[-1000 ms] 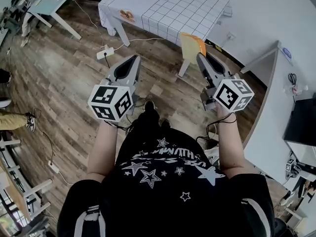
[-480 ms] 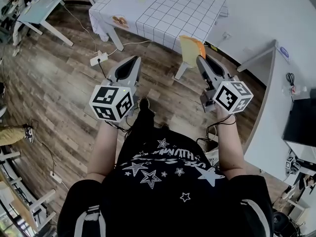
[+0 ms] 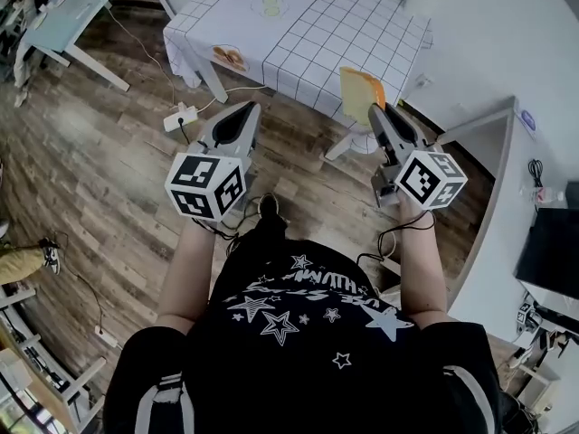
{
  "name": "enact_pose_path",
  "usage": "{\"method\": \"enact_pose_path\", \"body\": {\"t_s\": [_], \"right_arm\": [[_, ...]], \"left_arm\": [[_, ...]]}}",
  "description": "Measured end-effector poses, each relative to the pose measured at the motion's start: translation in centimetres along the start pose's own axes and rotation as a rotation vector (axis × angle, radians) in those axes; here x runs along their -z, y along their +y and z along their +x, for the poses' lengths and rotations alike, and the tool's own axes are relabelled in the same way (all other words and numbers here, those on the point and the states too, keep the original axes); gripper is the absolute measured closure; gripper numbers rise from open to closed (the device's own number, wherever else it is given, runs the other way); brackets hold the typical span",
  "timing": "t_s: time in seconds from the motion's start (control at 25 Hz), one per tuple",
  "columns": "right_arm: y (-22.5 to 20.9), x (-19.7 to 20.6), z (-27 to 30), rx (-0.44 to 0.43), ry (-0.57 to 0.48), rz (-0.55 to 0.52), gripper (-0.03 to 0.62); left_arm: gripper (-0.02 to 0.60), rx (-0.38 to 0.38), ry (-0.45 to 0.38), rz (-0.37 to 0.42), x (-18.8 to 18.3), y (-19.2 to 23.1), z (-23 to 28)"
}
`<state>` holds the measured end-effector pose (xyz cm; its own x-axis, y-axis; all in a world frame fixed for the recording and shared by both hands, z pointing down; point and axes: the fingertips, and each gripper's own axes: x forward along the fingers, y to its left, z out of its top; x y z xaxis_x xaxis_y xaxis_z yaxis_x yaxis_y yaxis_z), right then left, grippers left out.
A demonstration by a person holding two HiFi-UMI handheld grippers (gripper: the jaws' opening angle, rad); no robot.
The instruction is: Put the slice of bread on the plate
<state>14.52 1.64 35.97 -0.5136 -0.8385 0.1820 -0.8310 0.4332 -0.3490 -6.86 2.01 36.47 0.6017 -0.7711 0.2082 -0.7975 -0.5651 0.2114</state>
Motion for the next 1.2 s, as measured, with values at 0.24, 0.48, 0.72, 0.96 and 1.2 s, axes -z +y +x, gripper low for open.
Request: {"method": "enact_pose_path", "body": {"t_s": [0.24,0.48,0.72,0.96,1.2], "right_arm": [[-1.2,-0.8,6.0,0.032,0.014,0.002,0.496],[-2.0,-1.9,9.9,0.079,0.016,0.011,0.496],[-3.2,-3.2,11.8,0.138,-0.009,0.025,0.496],[-5.3,-3.1,12.5,0.168,0.014,0.038,0.496],[-8.1,-3.6,16.7,0.148,0.023,0.051,0.496]], "left_arm": [[0.572,0.016,0.008,-0.020,-1.1,5.7,3.6],[0.572,0.061,0.026,-0.037,-1.8,9.3,6.2],[0.572,0.109,0.050,-0.051,-1.8,11.3,8.4],[0.572,0.117,0.072,-0.076,-1.3,12.4,10.7],[0.572,0.097,0.081,-0.061,-1.8,14.1,13.3]]}}
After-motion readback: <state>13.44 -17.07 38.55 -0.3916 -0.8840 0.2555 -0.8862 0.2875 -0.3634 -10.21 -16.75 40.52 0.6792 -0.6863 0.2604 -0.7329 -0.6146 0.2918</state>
